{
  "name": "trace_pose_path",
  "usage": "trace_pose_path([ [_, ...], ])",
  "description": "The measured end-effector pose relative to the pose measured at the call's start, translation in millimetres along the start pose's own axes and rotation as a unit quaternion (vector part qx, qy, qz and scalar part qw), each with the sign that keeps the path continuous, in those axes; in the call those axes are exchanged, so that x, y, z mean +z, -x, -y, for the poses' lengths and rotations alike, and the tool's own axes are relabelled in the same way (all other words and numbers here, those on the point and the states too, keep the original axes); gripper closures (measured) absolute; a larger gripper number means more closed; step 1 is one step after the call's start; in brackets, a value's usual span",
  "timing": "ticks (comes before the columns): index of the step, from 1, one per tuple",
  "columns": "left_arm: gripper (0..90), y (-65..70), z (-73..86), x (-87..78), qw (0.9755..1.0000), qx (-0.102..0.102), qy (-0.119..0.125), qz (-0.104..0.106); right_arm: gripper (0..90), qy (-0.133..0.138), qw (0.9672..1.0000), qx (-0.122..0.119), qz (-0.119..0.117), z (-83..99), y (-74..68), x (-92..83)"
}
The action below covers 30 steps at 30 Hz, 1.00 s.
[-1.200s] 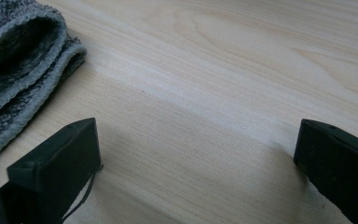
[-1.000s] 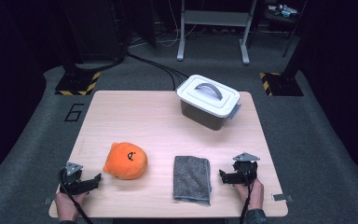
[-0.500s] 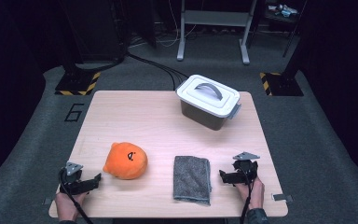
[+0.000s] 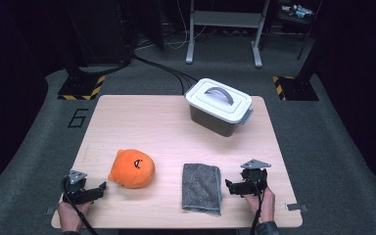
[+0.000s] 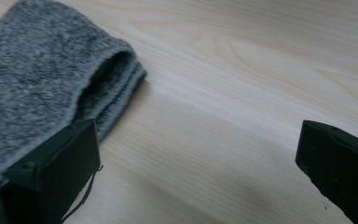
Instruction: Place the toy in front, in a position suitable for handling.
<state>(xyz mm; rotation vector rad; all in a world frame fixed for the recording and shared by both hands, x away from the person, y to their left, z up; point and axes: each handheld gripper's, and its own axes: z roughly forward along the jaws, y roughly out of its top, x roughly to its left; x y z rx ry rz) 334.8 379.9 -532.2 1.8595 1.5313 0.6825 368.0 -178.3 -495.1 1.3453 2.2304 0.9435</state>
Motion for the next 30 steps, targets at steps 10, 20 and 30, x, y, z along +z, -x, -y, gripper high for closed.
trace_pose_path([
  [10, 11.0, -0.1, -0.3, -0.6, 1.0000, 0.001, -0.004, 0.000, 0.0, 0.003, 0.9993, -0.033, -0.019, -12.6, -30.8, -4.5],
  [20, 10.9, 0.1, 0.0, -0.1, 1.0000, 0.000, 0.000, 0.000, 0.0, -0.012, 0.9975, -0.057, -0.040, -18.4, -59.4, 7.6],
  [30, 11.0, 0.2, 0.0, -0.1, 1.0000, 0.000, 0.000, -0.001, 0.0, -0.029, 0.9939, -0.087, -0.061, -22.7, -87.2, 25.0],
])
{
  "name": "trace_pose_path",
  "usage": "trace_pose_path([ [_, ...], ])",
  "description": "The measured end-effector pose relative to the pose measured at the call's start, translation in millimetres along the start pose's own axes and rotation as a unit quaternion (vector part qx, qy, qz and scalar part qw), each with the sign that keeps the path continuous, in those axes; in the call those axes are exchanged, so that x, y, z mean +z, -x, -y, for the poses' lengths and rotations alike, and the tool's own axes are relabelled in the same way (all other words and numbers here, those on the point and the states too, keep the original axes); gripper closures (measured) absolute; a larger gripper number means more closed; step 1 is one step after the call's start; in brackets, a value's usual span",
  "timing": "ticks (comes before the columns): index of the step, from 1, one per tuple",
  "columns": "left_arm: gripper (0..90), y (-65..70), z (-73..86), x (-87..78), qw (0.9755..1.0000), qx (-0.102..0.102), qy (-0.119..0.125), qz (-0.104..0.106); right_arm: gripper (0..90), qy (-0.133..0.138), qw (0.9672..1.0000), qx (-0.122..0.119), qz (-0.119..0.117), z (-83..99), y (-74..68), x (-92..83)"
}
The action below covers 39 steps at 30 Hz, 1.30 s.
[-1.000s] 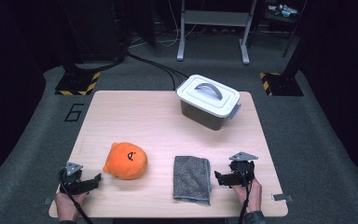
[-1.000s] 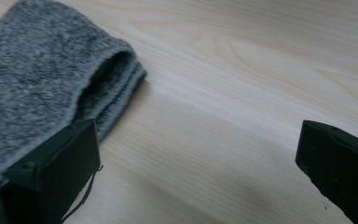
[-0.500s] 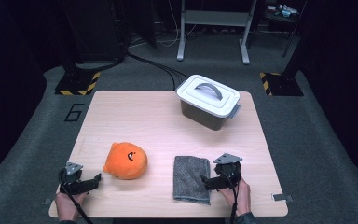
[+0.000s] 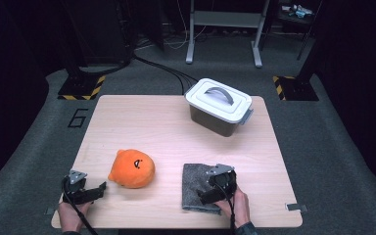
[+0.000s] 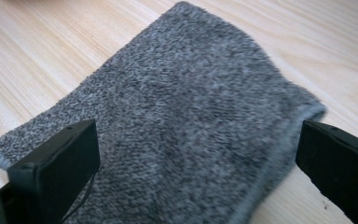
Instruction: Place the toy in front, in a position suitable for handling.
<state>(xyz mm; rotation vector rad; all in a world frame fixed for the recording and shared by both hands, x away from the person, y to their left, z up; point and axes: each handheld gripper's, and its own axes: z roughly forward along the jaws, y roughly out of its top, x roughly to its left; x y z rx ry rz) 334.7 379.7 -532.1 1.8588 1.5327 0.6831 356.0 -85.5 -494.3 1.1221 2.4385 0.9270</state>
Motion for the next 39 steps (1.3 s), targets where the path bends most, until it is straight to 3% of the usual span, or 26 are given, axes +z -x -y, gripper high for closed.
trace_pose_path([
  [6, 11.0, 0.0, 0.0, 0.0, 1.0000, 0.000, 0.000, 0.000, 0.0, -0.014, 0.9999, -0.009, 0.000, -0.4, -3.9, 8.4],
  [11, 10.9, 0.1, 0.0, 0.0, 1.0000, 0.000, 0.000, 0.000, 0.0, -0.043, 0.9991, -0.003, 0.001, 3.1, -4.2, 18.4],
  [18, 10.9, 0.2, 0.1, 0.0, 1.0000, -0.001, 0.000, 0.000, 0.1, -0.043, 0.9990, -0.013, 0.006, 5.5, -3.4, 22.4],
  [30, 11.0, 0.2, 0.1, 0.0, 1.0000, -0.002, 0.000, -0.001, 1.8, -0.052, 0.9987, -0.002, -0.001, 5.6, -2.4, 23.5],
  [37, 11.0, 0.2, 0.1, 0.0, 1.0000, -0.002, 0.000, -0.001, 18.9, -0.032, 0.9995, 0.006, -0.001, 7.8, 0.3, 18.4],
  [39, 11.0, 0.0, -0.2, -0.5, 1.0000, -0.001, -0.003, 0.000, 28.8, -0.021, 0.9997, 0.010, 0.003, 9.8, 2.8, 15.9],
])
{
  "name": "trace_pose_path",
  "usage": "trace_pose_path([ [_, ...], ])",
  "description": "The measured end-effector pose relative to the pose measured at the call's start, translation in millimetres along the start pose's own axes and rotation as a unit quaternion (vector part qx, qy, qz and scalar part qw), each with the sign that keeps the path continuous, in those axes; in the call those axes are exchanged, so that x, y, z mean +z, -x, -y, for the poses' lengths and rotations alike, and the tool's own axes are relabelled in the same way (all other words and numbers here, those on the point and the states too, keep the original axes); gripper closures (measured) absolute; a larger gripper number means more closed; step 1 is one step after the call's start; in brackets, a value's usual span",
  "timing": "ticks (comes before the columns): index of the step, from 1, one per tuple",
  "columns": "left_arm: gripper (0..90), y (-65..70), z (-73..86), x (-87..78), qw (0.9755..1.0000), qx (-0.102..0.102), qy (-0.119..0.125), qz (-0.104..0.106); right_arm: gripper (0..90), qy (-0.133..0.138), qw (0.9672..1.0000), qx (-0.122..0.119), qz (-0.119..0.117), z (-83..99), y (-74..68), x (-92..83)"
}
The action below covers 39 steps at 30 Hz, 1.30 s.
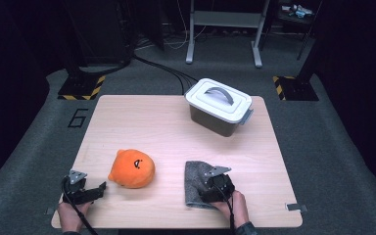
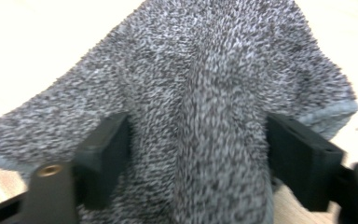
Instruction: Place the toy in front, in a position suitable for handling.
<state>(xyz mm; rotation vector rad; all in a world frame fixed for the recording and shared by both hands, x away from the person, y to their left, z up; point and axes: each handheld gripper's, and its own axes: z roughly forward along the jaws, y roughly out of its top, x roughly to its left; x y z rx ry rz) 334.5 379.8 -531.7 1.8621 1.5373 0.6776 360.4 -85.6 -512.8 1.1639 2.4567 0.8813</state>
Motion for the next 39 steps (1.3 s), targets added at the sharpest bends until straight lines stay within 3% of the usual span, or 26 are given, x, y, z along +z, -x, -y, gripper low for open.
trace_pose_path([
  [1, 11.0, 0.0, 0.0, 0.0, 1.0000, 0.000, 0.000, 0.000, 28.8, 0.000, 1.0000, 0.000, 0.000, 0.0, 0.0, 0.0],
  [2, 10.9, 0.0, 0.0, 0.0, 1.0000, 0.000, 0.000, 0.000, 37.8, 0.006, 1.0000, 0.004, 0.004, 0.7, 1.0, -1.6],
  [5, 11.0, -0.1, -0.1, -0.1, 1.0000, 0.000, -0.001, 0.000, 42.7, 0.008, 0.9999, 0.009, 0.004, 1.5, 1.9, -2.9],
  [7, 11.0, -0.2, -0.1, -0.1, 1.0000, 0.001, 0.000, -0.002, 52.2, 0.017, 0.9998, 0.008, 0.005, 2.5, 3.7, -4.2],
  [14, 10.9, -0.5, 0.2, 0.2, 1.0000, 0.002, 0.002, -0.003, 65.0, 0.031, 0.9995, 0.010, 0.004, 4.6, 3.9, -6.2],
  [24, 11.0, -0.7, 0.2, 0.1, 1.0000, 0.003, 0.001, -0.003, 67.0, 0.053, 0.9983, 0.022, 0.007, 4.4, 6.1, -16.8],
  [26, 10.9, -0.6, 0.2, 0.0, 1.0000, 0.003, 0.000, -0.003, 66.9, 0.063, 0.9979, 0.011, 0.009, 3.5, 9.9, -22.0],
  [39, 11.0, -0.6, 0.2, 0.0, 1.0000, 0.003, 0.000, -0.003, 66.1, 0.083, 0.9954, 0.029, 0.038, 1.2, 29.3, -44.7],
])
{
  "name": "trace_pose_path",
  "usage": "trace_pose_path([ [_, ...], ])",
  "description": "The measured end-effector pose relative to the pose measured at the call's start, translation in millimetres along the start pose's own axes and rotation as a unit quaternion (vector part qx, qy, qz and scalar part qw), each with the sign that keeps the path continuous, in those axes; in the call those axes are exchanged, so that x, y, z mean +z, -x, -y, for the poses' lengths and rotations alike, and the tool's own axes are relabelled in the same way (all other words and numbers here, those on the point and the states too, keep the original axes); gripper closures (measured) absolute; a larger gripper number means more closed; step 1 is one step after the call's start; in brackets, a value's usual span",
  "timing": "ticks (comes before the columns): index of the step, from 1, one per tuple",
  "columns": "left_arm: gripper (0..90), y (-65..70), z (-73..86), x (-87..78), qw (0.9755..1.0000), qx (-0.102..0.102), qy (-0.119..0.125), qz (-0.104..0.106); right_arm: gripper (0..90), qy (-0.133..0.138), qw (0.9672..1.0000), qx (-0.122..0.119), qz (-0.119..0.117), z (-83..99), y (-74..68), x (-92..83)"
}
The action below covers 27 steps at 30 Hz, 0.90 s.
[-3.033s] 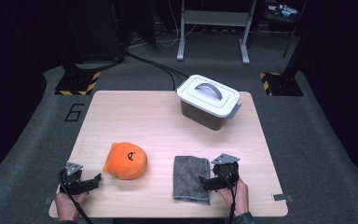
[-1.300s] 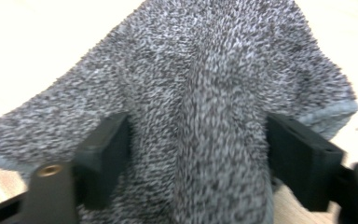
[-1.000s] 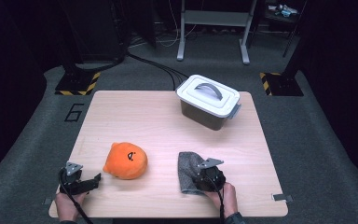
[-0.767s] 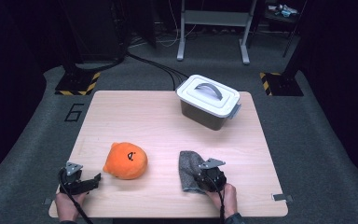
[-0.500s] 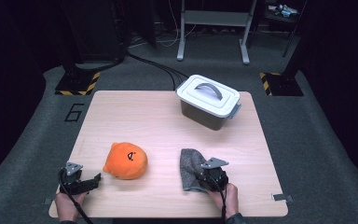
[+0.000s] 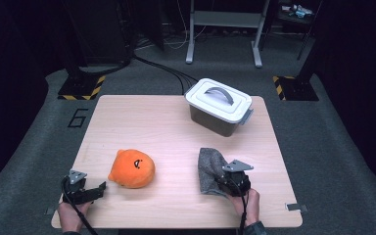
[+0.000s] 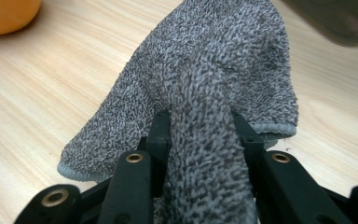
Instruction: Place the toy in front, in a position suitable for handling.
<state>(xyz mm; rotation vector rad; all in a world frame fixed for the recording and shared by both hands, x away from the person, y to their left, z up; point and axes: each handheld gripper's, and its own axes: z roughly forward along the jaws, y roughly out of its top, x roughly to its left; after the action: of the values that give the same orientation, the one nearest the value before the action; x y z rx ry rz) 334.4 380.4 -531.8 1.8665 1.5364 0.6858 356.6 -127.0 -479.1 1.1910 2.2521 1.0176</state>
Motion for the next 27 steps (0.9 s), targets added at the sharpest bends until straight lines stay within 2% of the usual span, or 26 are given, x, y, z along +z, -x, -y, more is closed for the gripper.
trace_pose_path([
  [6, 10.9, 0.0, 0.0, -0.1, 1.0000, -0.001, 0.000, 0.000, 65.8, 0.006, 0.9997, 0.008, 0.023, 0.0, 16.8, -10.2],
  [7, 11.0, 0.0, 0.0, -0.1, 1.0000, -0.001, -0.001, 0.000, 65.7, 0.009, 0.9994, 0.018, 0.030, 0.4, 23.5, -14.1],
  [10, 10.9, 0.0, 0.0, -0.1, 1.0000, -0.001, -0.001, 0.000, 65.6, 0.011, 0.9990, 0.022, 0.037, 1.1, 28.1, -16.8],
  [11, 11.0, -0.1, -0.1, -0.2, 1.0000, 0.000, -0.001, 0.000, 65.6, 0.012, 0.9987, 0.026, 0.043, 1.9, 33.8, -19.1],
  [19, 11.0, 0.0, 0.0, -0.1, 1.0000, -0.002, -0.002, 0.000, 65.4, 0.012, 0.9966, 0.047, 0.067, 5.4, 53.5, -22.1],
  [27, 11.0, -0.1, 0.0, -0.1, 1.0000, -0.002, -0.002, -0.001, 65.4, 0.007, 0.9945, 0.057, 0.087, 6.8, 70.9, -25.1],
])
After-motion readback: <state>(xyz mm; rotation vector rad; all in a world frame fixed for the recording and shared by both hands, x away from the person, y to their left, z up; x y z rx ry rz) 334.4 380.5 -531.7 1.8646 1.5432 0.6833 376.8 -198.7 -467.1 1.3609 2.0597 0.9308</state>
